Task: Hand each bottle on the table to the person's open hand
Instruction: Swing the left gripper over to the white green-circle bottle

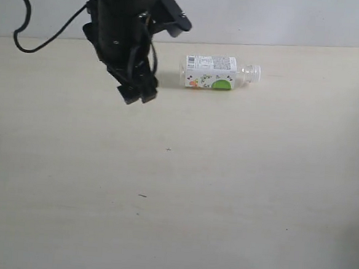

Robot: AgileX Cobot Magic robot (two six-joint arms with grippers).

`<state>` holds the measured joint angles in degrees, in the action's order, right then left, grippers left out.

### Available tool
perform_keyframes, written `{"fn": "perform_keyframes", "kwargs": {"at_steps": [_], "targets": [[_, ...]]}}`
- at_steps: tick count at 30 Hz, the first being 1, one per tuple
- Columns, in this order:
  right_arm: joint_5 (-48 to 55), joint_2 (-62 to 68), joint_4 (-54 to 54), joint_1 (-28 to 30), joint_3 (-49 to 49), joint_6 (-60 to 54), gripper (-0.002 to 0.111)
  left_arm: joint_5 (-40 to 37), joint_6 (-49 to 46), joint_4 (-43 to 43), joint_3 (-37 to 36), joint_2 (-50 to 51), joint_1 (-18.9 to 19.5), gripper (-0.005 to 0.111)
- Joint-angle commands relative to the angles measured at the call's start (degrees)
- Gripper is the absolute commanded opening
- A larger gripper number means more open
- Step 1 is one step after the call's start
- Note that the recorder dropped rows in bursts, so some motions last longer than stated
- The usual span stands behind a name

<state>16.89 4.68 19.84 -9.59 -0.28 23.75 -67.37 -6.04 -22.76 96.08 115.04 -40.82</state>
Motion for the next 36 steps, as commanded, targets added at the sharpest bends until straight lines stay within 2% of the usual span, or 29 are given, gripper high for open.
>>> {"fn": "perform_keyframes", "kwargs": {"at_steps": [1, 5, 9, 12, 14, 15, 19, 20, 21, 23, 25, 30, 33, 36], "targets": [[-0.7, 0.2, 0.1, 0.3, 0.3, -0.1, 0.0, 13.1, -13.8, 4.9, -1.7, -0.6, 9.4, 0.082], [-0.7, 0.2, 0.1, 0.3, 0.3, -0.1, 0.0, 25.9, -21.6, 8.6, -1.7, -0.6, 15.7, 0.076], [-0.7, 0.2, 0.1, 0.3, 0.3, -0.1, 0.0, 33.5, -23.7, 8.0, -1.7, -0.6, 17.5, 0.063], [-0.7, 0.2, 0.1, 0.3, 0.3, -0.1, 0.0, 37.6, -23.7, 8.2, -1.7, -0.6, 17.4, 0.057], [-0.7, 0.2, 0.1, 0.3, 0.3, -0.1, 0.0, 40.1, -23.8, 8.3, -1.7, -0.6, 16.7, 0.057], [-0.7, 0.2, 0.1, 0.3, 0.3, -0.1, 0.0, 41.0, -24.0, 8.1, -1.7, -0.6, 16.2, 0.061], [-0.7, 0.2, 0.1, 0.3, 0.3, -0.1, 0.0, 44.2, -32.2, 7.7, -1.7, -0.5, 13.6, 0.089], [-0.7, 0.2, 0.1, 0.3, 0.3, -0.1, 0.0, 45.0, -32.9, 7.7, -1.7, -0.5, 12.8, 0.09], [-0.7, 0.2, 0.1, 0.3, 0.3, -0.1, 0.0, 45.4, -32.8, 7.7, -1.2, -0.5, 12.1, 0.088], [-0.7, 0.2, 0.1, 0.3, 0.3, -0.1, 0.0, 47.6, -32.9, 7.7, 0.0, 0.4, 10.7, 0.077], [-0.7, 0.2, 0.1, 0.3, 0.3, -0.1, 0.0, 47.5, -32.9, 7.9, 2.7, 1.9, 9.8, 0.069], [-0.7, 0.2, 0.1, 0.3, 0.3, -0.1, 0.0, 41.9, -32.9, 10.0, 11.2, 7.4, 9.6, 0.079], [-0.7, 0.2, 0.1, 0.3, 0.3, -0.1, 0.0, 38.2, -35.5, 10.3, 17.3, 11.1, 9.6, 0.079], [-0.7, 0.2, 0.1, 0.3, 0.3, -0.1, 0.0, 32.9, -41.0, 14.8, 22.7, 14.5, 9.6, 0.079]]}}
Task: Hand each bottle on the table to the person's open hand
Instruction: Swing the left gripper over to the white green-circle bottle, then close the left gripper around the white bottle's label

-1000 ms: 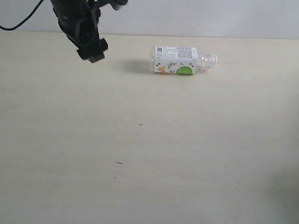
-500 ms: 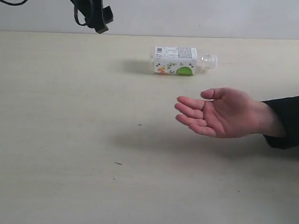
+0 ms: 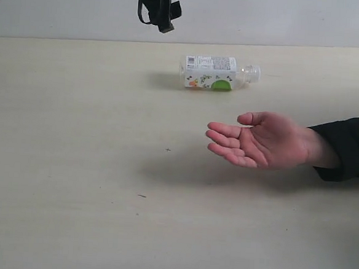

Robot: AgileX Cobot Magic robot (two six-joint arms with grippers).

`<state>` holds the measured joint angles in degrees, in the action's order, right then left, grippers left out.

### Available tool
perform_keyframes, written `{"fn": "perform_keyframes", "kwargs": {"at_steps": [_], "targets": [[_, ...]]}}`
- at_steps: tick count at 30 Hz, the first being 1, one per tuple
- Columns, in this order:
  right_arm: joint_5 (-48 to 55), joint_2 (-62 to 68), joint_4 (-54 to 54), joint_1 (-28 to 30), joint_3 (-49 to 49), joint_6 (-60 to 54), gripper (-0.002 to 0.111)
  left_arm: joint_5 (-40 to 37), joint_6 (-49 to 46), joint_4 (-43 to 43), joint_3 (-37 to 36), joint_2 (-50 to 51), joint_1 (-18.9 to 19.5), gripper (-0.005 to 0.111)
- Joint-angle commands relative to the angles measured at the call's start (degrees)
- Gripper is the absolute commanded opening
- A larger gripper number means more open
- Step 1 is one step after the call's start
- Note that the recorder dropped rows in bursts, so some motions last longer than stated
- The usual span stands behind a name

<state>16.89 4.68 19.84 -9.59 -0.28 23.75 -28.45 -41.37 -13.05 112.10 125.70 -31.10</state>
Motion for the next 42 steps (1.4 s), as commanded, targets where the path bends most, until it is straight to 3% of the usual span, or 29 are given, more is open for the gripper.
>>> {"fn": "perform_keyframes", "kwargs": {"at_steps": [1, 7, 10, 15, 23, 33, 42], "targets": [[-0.7, 0.2, 0.1, 0.3, 0.3, -0.1, 0.0, -8.1, -8.2, 8.1, 8.6, 4.9, 0.1, 0.079], [-0.7, 0.2, 0.1, 0.3, 0.3, -0.1, 0.0, -18.3, -24.6, 31.4, 15.7, 9.0, 3.5, 0.079], [-0.7, 0.2, 0.1, 0.3, 0.3, -0.1, 0.0, -23.5, -27.1, 36.6, 18.2, 10.4, 5.3, 0.078], [-0.7, 0.2, 0.1, 0.3, 0.3, -0.1, 0.0, -21.1, -29.3, 36.3, 19.0, 12.9, 6.0, 0.078], [-0.7, 0.2, 0.1, 0.3, 0.3, -0.1, 0.0, -9.1, -30.8, 36.2, 19.0, 14.2, 5.7, 0.078], [-0.7, 0.2, 0.1, 0.3, 0.3, -0.1, 0.0, -15.4, -33.5, 35.6, 19.0, 16.8, 5.5, 0.083], [-0.7, 0.2, 0.1, 0.3, 0.3, -0.1, 0.0, -14.7, -33.6, 39.3, 19.0, 19.1, 5.5, 0.101]]}}
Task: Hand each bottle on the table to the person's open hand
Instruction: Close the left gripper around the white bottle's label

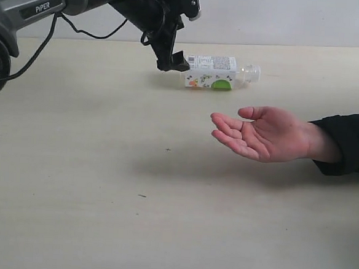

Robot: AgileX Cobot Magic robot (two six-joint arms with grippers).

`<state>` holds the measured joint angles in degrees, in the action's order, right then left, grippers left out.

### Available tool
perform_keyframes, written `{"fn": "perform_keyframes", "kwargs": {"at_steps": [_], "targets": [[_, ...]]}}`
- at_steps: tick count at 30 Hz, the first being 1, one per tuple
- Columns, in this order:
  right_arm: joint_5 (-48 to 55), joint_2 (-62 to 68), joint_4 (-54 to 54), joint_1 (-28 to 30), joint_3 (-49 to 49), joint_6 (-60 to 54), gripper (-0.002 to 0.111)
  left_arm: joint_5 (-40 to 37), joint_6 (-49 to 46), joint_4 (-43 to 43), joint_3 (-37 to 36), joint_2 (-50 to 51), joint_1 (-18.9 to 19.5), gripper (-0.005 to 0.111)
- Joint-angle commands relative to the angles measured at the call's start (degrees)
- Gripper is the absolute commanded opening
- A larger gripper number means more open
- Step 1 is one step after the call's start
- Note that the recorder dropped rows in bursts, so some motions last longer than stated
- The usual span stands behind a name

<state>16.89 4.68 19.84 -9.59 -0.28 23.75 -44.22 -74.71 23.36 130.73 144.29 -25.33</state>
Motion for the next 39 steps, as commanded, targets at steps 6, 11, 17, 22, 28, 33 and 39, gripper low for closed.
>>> {"fn": "perform_keyframes", "kwargs": {"at_steps": [6, 11, 17, 22, 28, 33, 39], "targets": [[-0.7, 0.2, 0.1, 0.3, 0.3, -0.1, 0.0, 2.8, -3.3, 3.4, 0.4, 2.4, -0.3, 0.105], [-0.7, 0.2, 0.1, 0.3, 0.3, -0.1, 0.0, 5.6, -5.5, 4.5, 0.4, 4.2, -0.3, 0.105], [-0.7, 0.2, 0.1, 0.3, 0.3, -0.1, 0.0, 6.9, -10.7, 8.8, 0.4, 5.6, -0.4, 0.105], [-0.7, 0.2, 0.1, 0.3, 0.3, -0.1, 0.0, 9.0, -12.2, 9.4, 0.4, 7.6, -0.9, 0.105], [-0.7, 0.2, 0.1, 0.3, 0.3, -0.1, 0.0, 10.7, -12.2, 10.4, 0.4, 8.8, -1.4, 0.105], [-0.7, 0.2, 0.1, 0.3, 0.3, -0.1, 0.0, 10.7, -12.2, 10.4, 0.4, 8.8, -1.4, 0.067], [-0.7, 0.2, 0.1, 0.3, 0.3, -0.1, 0.0, 9.9, -11.6, 9.4, 0.4, 8.5, -1.4, 0.001]]}}
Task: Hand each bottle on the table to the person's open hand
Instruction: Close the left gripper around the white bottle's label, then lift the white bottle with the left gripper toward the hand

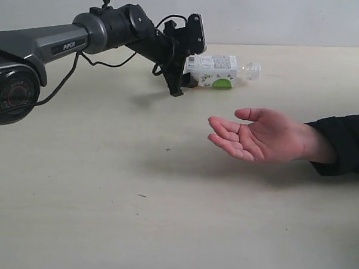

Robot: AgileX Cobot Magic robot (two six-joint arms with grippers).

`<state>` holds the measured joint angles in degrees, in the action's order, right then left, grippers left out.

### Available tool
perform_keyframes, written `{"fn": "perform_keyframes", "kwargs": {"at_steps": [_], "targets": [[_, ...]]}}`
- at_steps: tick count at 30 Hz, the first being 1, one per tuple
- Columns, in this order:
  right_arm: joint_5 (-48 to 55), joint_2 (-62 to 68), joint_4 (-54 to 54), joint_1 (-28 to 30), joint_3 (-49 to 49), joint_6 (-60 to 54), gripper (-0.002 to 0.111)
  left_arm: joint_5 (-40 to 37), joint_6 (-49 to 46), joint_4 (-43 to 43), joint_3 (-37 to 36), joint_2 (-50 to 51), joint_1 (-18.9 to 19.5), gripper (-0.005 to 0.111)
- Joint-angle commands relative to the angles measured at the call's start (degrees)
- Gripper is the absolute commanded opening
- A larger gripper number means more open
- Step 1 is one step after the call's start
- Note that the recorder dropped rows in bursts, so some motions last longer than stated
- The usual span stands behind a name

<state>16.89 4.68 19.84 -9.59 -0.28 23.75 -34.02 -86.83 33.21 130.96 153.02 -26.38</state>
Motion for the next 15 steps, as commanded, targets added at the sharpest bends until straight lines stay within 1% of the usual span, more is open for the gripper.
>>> {"fn": "perform_keyframes", "kwargs": {"at_steps": [1, 4, 9, 15], "targets": [[-0.7, 0.2, 0.1, 0.3, 0.3, -0.1, 0.0, -0.5, 1.7, -1.2, 0.2, -0.5, -0.3, 0.0], [-0.7, 0.2, 0.1, 0.3, 0.3, -0.1, 0.0, -0.5, 5.8, -1.8, 0.2, -2.1, -0.3, 0.0], [-0.7, 0.2, 0.1, 0.3, 0.3, -0.1, 0.0, -2.7, 8.7, -2.3, 0.2, -4.9, -0.3, 0.0], [-0.7, 0.2, 0.1, 0.3, 0.3, -0.1, 0.0, -7.3, 18.1, -8.4, 0.2, -7.7, -0.3, 0.0]]}}
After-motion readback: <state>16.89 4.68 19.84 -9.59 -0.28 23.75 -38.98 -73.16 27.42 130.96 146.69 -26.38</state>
